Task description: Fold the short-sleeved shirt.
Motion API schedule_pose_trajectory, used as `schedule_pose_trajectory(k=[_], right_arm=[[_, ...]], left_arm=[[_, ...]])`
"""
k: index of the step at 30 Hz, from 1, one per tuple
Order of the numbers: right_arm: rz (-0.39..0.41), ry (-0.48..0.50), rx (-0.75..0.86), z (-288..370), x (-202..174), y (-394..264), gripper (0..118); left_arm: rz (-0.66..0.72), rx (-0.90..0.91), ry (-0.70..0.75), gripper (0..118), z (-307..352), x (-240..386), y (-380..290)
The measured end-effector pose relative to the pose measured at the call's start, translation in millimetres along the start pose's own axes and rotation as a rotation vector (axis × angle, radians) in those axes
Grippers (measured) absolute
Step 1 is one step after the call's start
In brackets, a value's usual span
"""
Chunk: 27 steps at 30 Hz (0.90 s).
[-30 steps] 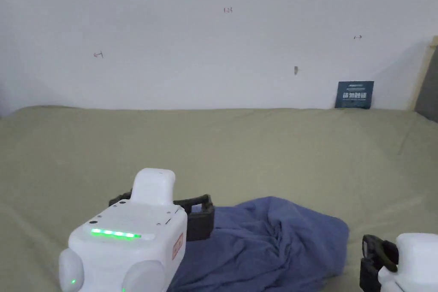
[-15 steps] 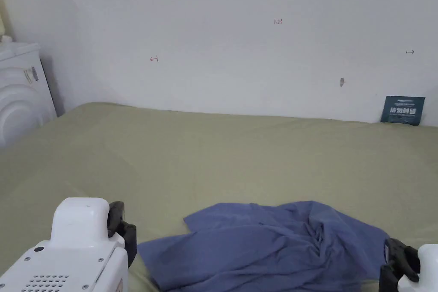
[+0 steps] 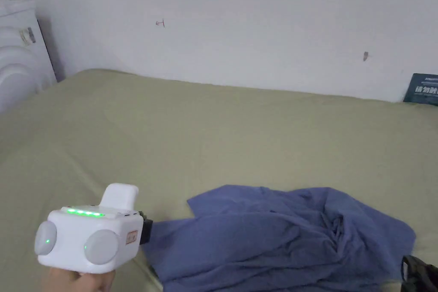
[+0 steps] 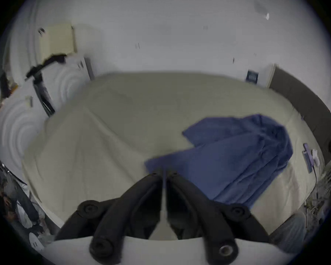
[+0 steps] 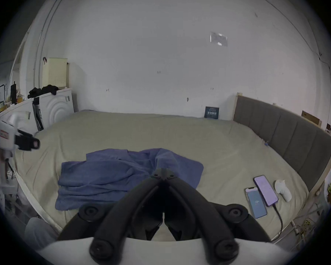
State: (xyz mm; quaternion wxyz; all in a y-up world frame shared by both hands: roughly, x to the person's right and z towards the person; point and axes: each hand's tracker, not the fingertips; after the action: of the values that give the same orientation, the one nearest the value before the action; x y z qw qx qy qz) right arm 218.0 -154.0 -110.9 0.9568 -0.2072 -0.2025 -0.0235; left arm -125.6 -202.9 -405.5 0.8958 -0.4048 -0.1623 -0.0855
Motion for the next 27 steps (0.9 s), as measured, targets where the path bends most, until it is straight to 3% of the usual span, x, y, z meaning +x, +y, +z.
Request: schedule_pose_trajectory(k=[2, 3, 8, 11, 12, 14, 15, 17, 18, 21, 22, 27], right_arm=[[0.008, -0.007, -0.019, -11, 1, -4, 2], [0.009, -0.008, -0.03, -16, 1, -5, 2], [0.027, -0.02, -0.086, -37, 4, -13, 2], [0.039, -0.014, -0.119, -48, 6, -17, 2], [0.038, -0.008, -0.127, -50, 8, -18, 2], [0.038, -0.011, -0.139, -55, 11, -21, 2], [0.035, -0.011, -0.145, -59, 13, -22, 2], [0.022, -0.006, -0.16, -63, 18, -24, 2], [0.015, -0.004, -0.165, -65, 21, -24, 2], [0.003, -0.008, -0.178, -69, 33, -22, 2], [-0.001, -0.015, -0.183, -73, 39, -21, 2], [0.002, -0.063, -0.233, -121, 78, -11, 2]], left_arm=[[-0.004, -0.081, 0.022, 102, -41, -1, 7], [0.005, -0.12, 0.031, 118, -60, -2, 9], [-0.068, -0.16, 0.108, 117, -114, 10, 14], [-0.043, -0.219, 0.086, 110, -113, 19, 6], [-0.025, -0.195, 0.079, 94, -101, 20, 7], [-0.024, -0.149, -0.011, 35, -78, 20, 6], [-0.044, -0.14, 0.027, 1, -71, 24, 5], [-0.059, -0.134, 0.012, 2, -66, 26, 6], [-0.024, -0.19, -0.031, 2, -108, 2, 6], [0.019, -0.182, -0.056, 2, -122, -14, 12], [-0.004, -0.123, -0.019, 2, -89, 8, 4], [0.012, -0.128, -0.038, 2, -78, 17, 2]])
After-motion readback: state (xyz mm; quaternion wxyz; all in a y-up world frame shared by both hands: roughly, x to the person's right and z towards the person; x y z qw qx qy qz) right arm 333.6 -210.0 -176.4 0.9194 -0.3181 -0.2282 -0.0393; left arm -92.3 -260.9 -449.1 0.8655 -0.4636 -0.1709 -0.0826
